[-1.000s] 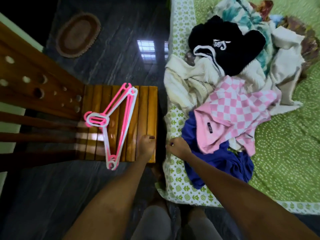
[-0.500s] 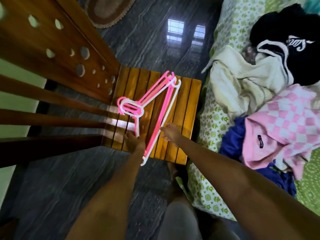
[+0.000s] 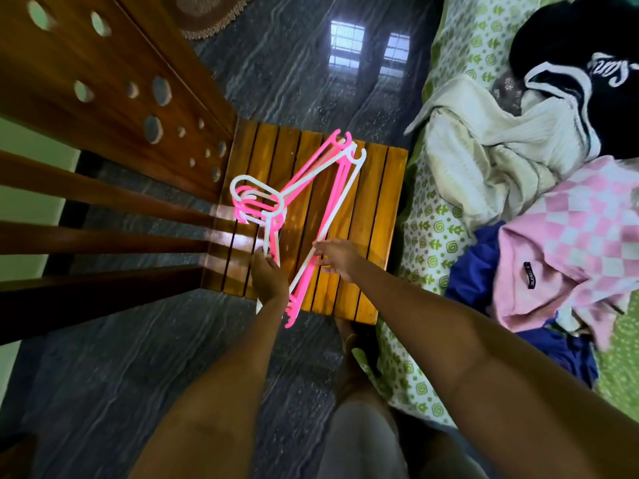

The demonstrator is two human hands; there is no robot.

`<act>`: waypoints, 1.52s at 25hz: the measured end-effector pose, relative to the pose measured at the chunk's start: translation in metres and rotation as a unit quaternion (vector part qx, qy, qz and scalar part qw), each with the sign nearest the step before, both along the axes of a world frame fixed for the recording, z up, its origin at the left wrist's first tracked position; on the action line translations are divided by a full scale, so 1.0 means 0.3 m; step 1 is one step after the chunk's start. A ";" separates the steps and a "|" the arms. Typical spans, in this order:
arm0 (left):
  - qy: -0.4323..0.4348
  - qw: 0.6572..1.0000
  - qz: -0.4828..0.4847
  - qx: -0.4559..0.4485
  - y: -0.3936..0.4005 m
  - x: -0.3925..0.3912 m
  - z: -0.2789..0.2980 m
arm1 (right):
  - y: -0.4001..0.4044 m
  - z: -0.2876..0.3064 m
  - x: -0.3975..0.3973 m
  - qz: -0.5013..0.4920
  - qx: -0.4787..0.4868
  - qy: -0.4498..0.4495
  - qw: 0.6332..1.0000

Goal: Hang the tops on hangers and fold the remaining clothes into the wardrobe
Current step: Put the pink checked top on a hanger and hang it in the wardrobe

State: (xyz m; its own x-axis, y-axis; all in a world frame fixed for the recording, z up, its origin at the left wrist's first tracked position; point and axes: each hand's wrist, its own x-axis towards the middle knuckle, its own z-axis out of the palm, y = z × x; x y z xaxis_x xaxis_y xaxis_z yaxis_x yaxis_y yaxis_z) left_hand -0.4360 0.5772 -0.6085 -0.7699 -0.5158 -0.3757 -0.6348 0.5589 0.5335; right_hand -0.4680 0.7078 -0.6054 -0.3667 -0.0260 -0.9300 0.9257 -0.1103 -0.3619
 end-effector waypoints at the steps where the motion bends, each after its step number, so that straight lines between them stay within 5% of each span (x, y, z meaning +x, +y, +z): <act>1: 0.008 1.000 -0.028 -0.009 0.000 0.001 0.010 | 0.008 0.014 0.002 -0.028 -0.021 -0.005 0.999; 6: 0.046 0.983 -0.177 -0.025 0.041 -0.023 0.091 | 0.104 0.100 0.033 -0.144 -0.032 0.015 0.989; 11: 0.072 0.921 -0.382 0.006 0.243 -0.032 0.148 | 0.355 0.158 0.139 -0.227 0.152 0.069 0.960; 14: 0.045 0.895 -0.443 0.015 0.439 0.003 0.190 | 0.571 0.217 0.271 -0.120 0.391 0.091 0.908; 16: 0.063 0.868 -0.492 0.027 0.573 0.051 0.222 | 0.727 0.280 0.381 -0.002 0.547 0.090 0.832; 18: 0.079 0.826 -0.557 0.035 0.689 0.104 0.238 | 0.865 0.317 0.486 0.071 0.605 0.140 0.781; 20: 0.052 0.781 -0.621 0.038 0.782 0.164 0.262 | 0.972 0.308 0.559 0.158 0.594 0.159 0.773; 23: 0.060 0.712 -0.698 0.042 0.882 0.266 0.243 | 1.132 0.260 0.638 0.197 0.474 0.167 0.842; 25: 0.025 0.714 -0.698 0.042 0.934 0.315 0.224 | 1.211 0.245 0.679 0.174 0.425 0.177 0.870; 27: 0.020 0.737 -0.674 0.048 0.981 0.346 0.191 | 1.271 0.239 0.687 0.206 0.446 0.180 0.852; 33: -0.149 0.925 -0.307 0.168 1.127 0.381 0.107 | 1.397 0.234 0.552 0.465 0.453 0.195 0.735; 36: -0.263 0.905 -0.225 0.248 1.156 0.421 0.105 | 1.430 0.202 0.507 0.561 0.440 0.130 0.689; 38: -0.228 0.914 -0.251 0.222 1.169 0.437 0.098 | 1.446 0.186 0.503 0.592 0.442 0.114 0.664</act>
